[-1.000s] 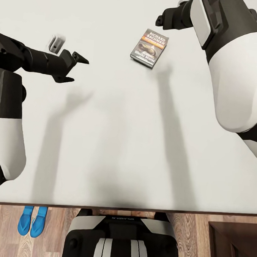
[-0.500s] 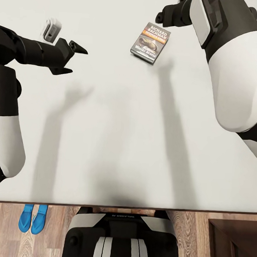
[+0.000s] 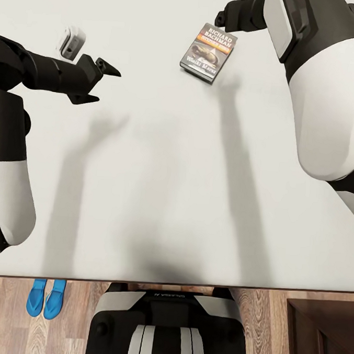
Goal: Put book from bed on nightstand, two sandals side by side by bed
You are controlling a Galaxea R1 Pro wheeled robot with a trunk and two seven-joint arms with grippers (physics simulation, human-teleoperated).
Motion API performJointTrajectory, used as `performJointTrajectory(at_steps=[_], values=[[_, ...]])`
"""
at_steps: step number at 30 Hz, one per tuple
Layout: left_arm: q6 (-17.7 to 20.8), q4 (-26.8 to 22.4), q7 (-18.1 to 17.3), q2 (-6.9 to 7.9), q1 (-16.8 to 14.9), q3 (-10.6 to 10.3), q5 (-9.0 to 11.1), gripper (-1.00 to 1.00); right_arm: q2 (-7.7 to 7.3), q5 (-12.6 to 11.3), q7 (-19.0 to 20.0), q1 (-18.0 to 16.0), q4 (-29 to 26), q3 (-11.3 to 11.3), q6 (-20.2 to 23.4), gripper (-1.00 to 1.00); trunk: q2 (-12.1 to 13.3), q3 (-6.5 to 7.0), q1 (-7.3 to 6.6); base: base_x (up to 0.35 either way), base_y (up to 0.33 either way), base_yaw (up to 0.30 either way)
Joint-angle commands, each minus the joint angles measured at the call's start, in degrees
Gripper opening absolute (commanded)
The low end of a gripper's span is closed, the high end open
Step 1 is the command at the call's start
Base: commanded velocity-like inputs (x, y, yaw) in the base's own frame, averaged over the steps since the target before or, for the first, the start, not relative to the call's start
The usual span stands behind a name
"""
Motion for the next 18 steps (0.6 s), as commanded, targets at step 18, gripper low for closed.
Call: performJointTrajectory(at_steps=[18], values=[[-1.97,-3.00,7.24,0.33,2.16,-5.31,1.77,1.00,0.05,0.40,-2.12,0.06,-4.43,-0.04,0.35,1.00,-0.01,-0.13,0.00,0.000,0.000,0.000]])
